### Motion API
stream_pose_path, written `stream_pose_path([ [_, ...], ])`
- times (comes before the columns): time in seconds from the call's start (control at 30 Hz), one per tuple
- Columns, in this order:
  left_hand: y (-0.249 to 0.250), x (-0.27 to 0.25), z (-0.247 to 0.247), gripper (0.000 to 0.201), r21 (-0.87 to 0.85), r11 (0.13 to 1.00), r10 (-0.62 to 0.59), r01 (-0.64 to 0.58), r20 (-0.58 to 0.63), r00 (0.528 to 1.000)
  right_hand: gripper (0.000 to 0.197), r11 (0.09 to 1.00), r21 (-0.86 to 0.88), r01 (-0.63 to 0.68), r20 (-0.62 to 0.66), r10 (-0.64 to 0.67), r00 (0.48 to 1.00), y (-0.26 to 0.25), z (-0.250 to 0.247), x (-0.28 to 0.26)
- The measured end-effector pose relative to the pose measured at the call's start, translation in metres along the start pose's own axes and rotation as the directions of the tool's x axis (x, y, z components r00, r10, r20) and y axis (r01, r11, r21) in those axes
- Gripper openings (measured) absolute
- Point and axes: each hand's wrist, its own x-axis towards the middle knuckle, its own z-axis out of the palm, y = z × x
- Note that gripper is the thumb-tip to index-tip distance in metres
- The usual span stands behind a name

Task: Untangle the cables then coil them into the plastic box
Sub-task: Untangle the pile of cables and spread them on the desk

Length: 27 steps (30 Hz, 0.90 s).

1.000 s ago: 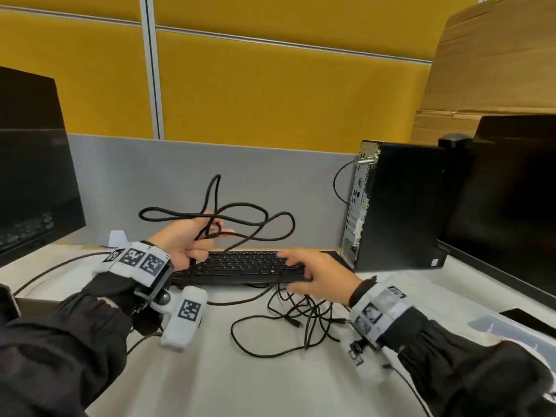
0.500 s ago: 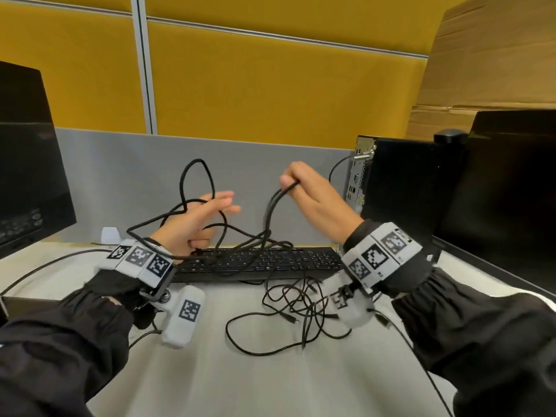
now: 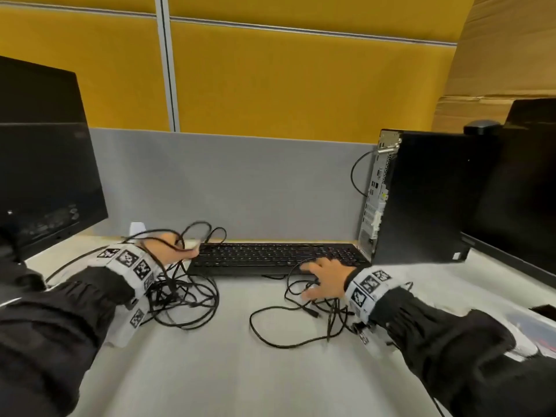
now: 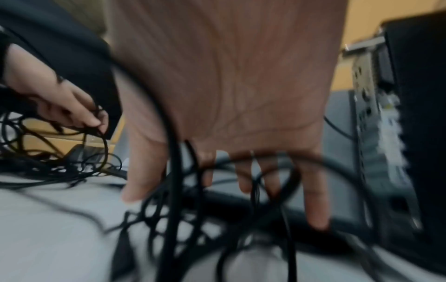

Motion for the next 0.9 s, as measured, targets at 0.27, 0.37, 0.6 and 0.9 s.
stream_pose_path([
  [0.27,-0.056,0.06,0.053,0.048,0.289,0.938,-0.181,0.19,-0.059,0.982,0.04,0.987,-0.083,0.135,0.124,-0.124,0.984,0.003,0.006,-0.025],
  [0.37,-0.037,0.038,0.046,0.045,0.347,0.917,-0.199,0.196,-0.026,0.98,0.034,0.988,-0.047,0.145,0.111,-0.14,0.984,0.01,0.008,-0.03],
  [0.6,-0.012,0.01,0.016,0.085,0.255,0.942,-0.258,0.22,0.126,0.958,0.034,0.979,0.12,0.163,0.104,-0.176,0.979,0.021,0.0,-0.037],
  [0.9,0.006,-0.002,-0.001,0.066,0.269,0.945,-0.244,0.184,0.209,0.947,0.038,0.974,0.178,0.141,0.109,-0.162,0.981,0.022,0.002,-0.038],
])
